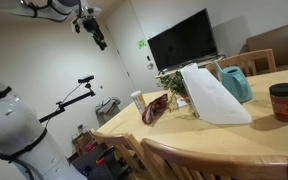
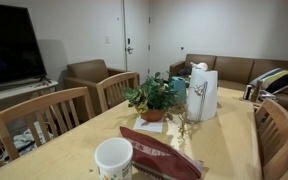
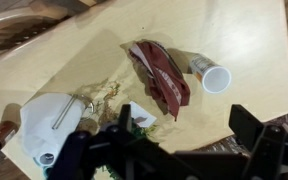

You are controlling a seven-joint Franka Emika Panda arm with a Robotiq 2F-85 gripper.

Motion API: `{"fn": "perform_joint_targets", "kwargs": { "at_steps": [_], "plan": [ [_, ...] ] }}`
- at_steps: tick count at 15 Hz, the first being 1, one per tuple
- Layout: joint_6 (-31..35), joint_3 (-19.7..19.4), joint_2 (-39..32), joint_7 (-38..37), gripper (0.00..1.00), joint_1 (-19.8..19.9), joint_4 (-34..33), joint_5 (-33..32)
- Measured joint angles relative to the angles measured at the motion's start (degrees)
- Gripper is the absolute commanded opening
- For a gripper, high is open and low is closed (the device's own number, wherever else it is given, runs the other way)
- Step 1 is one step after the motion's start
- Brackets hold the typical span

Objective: Place the towel over the white container on the left

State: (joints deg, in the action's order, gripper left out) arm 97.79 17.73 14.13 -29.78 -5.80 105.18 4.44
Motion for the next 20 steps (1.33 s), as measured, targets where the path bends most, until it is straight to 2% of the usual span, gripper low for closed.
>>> {"fn": "perform_joint_targets", "kwargs": {
  "at_steps": [5,9,20],
  "plan": [
    [0.28,0.18,-4.79,10.5,1.0,-3.05,-1.68,-6.51],
    [-0.33,-0.02,-6.69,16.41,1.0,-4.15,-1.73,-7.33],
    [-0.7,-0.49,-10.1,18.38,1.0,-4.63,-2.34,-7.94]
  ]
}}
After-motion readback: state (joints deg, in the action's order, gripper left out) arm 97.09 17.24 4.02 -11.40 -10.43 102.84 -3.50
